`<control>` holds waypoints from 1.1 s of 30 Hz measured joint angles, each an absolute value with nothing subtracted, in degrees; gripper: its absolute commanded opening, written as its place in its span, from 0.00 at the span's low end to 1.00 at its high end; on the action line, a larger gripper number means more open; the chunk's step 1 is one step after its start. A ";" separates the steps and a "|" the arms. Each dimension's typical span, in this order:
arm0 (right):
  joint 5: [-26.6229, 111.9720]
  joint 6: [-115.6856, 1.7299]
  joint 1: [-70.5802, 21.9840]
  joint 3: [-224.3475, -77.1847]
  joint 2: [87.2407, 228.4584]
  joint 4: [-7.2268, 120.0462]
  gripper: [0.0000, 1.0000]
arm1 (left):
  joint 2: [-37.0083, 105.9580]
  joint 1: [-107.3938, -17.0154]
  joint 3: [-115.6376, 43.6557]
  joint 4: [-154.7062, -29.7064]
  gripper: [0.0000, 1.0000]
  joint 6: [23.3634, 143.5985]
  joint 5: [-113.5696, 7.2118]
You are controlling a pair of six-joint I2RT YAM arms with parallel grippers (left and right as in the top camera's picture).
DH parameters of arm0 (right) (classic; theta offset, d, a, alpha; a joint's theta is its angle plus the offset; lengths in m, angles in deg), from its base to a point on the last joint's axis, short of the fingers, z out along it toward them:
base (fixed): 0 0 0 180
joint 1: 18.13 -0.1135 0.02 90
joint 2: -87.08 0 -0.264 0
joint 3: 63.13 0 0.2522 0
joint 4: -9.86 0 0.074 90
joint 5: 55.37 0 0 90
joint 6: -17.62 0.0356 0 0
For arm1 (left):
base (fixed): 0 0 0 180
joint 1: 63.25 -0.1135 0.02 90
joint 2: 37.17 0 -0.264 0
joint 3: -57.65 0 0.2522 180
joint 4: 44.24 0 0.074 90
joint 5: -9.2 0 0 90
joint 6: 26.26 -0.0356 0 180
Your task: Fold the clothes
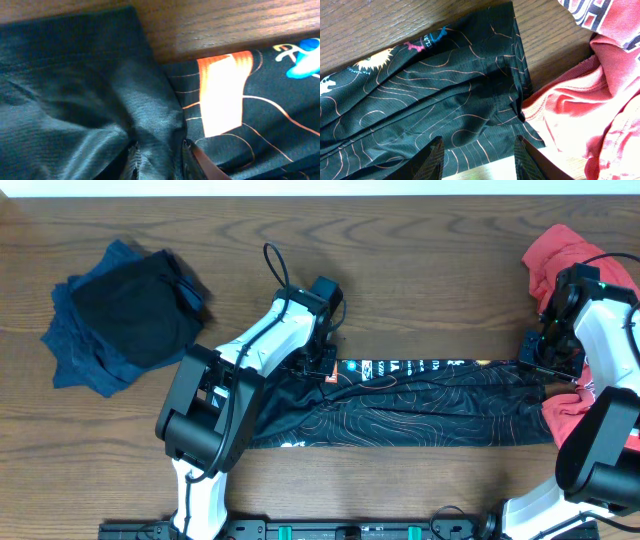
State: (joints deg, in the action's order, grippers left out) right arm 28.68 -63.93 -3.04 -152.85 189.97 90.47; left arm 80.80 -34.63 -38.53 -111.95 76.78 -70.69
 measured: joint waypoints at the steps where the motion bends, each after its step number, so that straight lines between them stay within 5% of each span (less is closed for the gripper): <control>1: 28.68 -63.93 -3.04 -152.85 189.97 90.47 0.44 | 80.80 -34.63 -38.53 -111.98 0.06 76.72 -70.84; 16: 28.68 -63.93 -3.04 -152.85 189.97 90.47 0.44 | 74.83 -33.54 -38.31 -117.70 0.06 76.37 -70.23; 33: 28.68 -63.93 -3.04 -152.85 189.97 90.58 0.44 | 66.22 -22.61 -34.35 -119.93 0.06 76.39 -69.18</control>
State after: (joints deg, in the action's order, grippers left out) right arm 28.68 -63.93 -3.04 -152.85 189.97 90.58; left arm 66.22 -22.61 -34.35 -119.93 76.39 -69.18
